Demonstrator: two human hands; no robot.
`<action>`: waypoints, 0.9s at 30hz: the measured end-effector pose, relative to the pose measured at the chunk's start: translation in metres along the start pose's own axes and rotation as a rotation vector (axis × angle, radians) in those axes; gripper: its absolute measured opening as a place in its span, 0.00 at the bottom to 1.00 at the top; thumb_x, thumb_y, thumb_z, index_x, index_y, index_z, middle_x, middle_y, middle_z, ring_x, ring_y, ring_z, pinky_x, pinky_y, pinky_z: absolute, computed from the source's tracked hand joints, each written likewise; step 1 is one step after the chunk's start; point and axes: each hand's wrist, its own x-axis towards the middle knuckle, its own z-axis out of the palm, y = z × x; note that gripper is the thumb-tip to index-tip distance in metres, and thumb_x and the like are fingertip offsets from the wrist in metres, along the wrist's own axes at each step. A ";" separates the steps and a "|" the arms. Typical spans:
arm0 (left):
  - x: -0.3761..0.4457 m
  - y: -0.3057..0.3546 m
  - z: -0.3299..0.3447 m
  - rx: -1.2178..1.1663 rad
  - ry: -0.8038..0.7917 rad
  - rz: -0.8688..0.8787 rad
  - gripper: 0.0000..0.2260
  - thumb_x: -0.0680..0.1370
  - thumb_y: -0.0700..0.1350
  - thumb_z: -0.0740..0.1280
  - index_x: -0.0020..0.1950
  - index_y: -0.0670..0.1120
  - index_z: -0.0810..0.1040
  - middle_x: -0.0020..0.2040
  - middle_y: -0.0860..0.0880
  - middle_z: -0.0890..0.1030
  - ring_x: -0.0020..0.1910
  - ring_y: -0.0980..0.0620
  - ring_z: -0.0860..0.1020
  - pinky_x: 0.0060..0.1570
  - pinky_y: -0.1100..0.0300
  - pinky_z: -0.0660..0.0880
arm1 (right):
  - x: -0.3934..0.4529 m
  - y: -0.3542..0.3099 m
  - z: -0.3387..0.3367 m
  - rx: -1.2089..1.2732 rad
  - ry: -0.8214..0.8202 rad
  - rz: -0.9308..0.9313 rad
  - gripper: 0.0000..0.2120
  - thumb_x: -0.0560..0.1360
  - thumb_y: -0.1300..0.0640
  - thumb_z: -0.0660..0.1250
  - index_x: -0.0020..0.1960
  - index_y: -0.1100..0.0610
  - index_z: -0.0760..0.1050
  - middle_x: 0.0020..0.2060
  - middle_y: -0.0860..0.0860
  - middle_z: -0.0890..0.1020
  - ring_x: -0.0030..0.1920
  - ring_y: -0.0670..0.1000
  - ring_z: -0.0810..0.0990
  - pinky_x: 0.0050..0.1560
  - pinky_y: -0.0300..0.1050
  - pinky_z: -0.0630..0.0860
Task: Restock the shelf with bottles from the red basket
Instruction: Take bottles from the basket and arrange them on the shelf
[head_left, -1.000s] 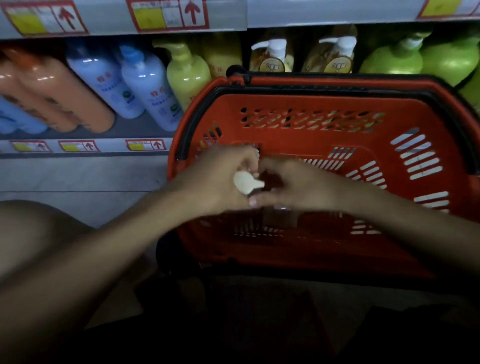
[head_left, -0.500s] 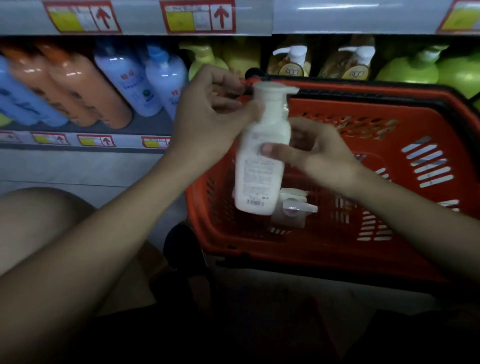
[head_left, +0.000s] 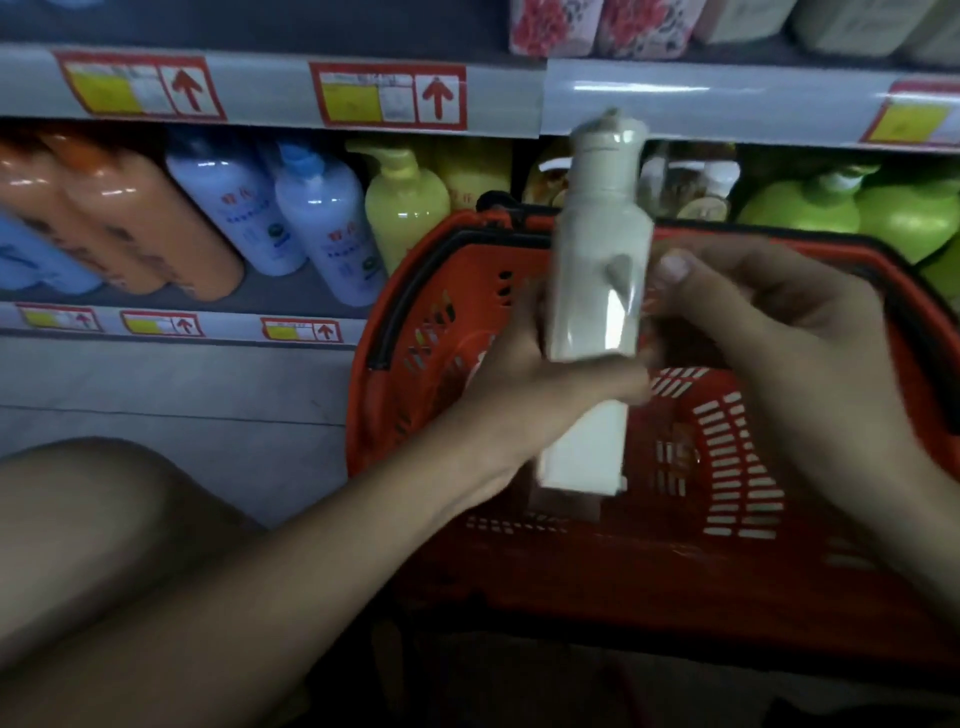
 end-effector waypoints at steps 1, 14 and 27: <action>-0.003 0.001 -0.008 -0.103 -0.172 -0.036 0.16 0.67 0.42 0.73 0.55 0.44 0.83 0.42 0.46 0.85 0.45 0.50 0.85 0.47 0.56 0.81 | 0.003 0.000 -0.002 0.027 -0.015 -0.035 0.15 0.72 0.45 0.77 0.52 0.54 0.84 0.36 0.51 0.86 0.35 0.49 0.85 0.40 0.42 0.82; -0.006 0.031 -0.036 -0.720 -0.431 -0.243 0.25 0.69 0.37 0.63 0.66 0.44 0.81 0.54 0.44 0.81 0.52 0.46 0.82 0.57 0.51 0.79 | 0.004 0.007 0.019 0.240 -0.145 0.284 0.25 0.69 0.45 0.76 0.62 0.55 0.79 0.47 0.49 0.89 0.48 0.47 0.88 0.43 0.38 0.82; -0.107 0.182 -0.118 -0.239 0.227 0.449 0.19 0.71 0.41 0.74 0.62 0.45 0.82 0.55 0.41 0.86 0.55 0.42 0.85 0.56 0.50 0.82 | 0.014 -0.186 0.132 0.276 -0.037 -0.199 0.28 0.69 0.55 0.81 0.66 0.55 0.75 0.47 0.52 0.89 0.49 0.55 0.89 0.47 0.54 0.86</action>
